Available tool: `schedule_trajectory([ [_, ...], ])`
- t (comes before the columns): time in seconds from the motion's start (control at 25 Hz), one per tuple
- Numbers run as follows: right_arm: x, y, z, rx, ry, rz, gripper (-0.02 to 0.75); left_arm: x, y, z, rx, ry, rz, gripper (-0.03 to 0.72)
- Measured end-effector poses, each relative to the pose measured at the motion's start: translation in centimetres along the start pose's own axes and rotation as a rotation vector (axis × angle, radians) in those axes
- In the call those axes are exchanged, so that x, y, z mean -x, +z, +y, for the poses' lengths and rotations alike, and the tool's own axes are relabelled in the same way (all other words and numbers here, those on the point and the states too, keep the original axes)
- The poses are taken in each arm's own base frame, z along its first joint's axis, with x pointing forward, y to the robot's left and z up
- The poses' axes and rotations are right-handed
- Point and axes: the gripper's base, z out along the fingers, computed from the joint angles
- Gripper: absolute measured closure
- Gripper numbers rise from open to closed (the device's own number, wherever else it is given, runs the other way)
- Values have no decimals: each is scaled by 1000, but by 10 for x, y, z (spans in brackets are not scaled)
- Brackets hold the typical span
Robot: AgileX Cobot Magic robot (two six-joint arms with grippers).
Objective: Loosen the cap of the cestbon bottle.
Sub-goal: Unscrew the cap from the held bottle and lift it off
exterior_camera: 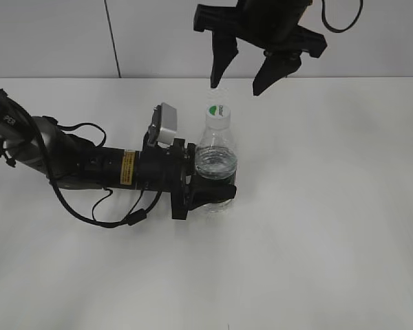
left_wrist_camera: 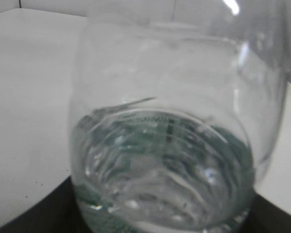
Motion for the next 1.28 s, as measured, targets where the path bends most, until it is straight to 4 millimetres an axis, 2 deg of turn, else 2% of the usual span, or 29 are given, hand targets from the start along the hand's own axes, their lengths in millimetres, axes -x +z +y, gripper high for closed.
schedule_trajectory([
  [0.44, -7, 3, 14, 2, 29, 9, 248, -1, 0, 0, 5, 0, 8, 270],
  [0.76, -8, 4, 17, 3, 46, 11, 248, 0, 0, 0, 6, 1, 8, 270],
  [1.08, -10, 29, 21, -12, 44, 66, 248, 0, 0, 1, 7, 1, 9, 270],
  [1.28, -9, 31, 20, -14, 45, 70, 248, 0, 0, 1, 7, 1, 9, 270],
])
